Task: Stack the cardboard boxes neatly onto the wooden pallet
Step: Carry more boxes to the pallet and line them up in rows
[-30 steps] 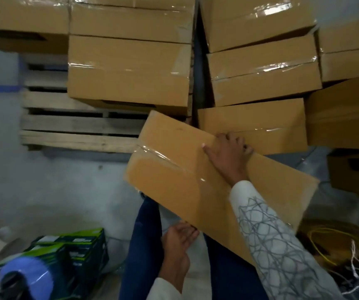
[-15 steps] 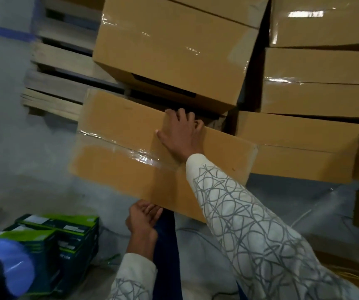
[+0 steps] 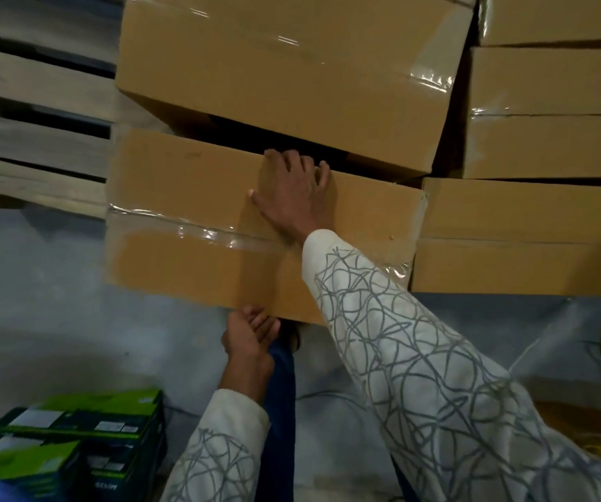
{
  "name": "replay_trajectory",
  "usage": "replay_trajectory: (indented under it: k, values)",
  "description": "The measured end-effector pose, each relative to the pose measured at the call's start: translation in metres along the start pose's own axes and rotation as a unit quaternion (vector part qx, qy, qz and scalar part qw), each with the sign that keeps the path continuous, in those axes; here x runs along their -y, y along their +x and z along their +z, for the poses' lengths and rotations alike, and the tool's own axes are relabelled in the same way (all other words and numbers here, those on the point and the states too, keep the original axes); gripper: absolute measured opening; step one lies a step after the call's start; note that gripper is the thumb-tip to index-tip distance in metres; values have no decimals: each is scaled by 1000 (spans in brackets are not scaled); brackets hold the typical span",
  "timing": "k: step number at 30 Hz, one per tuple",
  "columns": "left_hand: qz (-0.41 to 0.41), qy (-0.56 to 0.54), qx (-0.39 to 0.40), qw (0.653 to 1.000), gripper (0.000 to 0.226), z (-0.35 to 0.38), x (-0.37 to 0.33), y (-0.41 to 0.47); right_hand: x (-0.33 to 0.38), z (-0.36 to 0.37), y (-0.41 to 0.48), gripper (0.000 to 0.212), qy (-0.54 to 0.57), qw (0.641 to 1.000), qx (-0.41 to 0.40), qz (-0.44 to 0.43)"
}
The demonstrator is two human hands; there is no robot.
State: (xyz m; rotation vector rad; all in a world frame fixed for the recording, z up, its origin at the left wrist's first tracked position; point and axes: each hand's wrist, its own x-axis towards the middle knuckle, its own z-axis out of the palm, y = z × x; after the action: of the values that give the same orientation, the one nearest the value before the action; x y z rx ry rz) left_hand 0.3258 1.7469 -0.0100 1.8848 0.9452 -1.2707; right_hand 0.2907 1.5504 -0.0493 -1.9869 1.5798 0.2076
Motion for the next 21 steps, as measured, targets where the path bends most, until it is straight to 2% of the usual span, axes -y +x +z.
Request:
replay_trajectory:
  k: [4,6,8,10,14,16,19,21]
  values:
    - [15,66,30,997,17,3,1,4,-18,2,-14,76,10,1000,27,-5]
    - [18,179,58,982,17,-6,-6,0,-30,1,-37,72,8,1000,13,8]
    - [69,321,69,942,18,-17,-24,-8,-45,-1,-68,69,39,997,-9,68]
    - [189,415,29,890,20,-24,-51,-12,-64,-5,-100,67,71,985,-40,153]
    - [361,492,-98,786,34,-17,-131,3,-103,-13,-134,73,149,921,-84,351]
    - [414,495,-132,753,45,-9,-170,23,-120,-17,-137,79,185,892,-92,401]
    - [454,526,-150,703,63,8,-210,45,-142,-21,-128,89,237,870,-74,425]
    - [444,530,-129,711,82,18,-231,58,-148,-20,-118,97,309,848,-60,426]
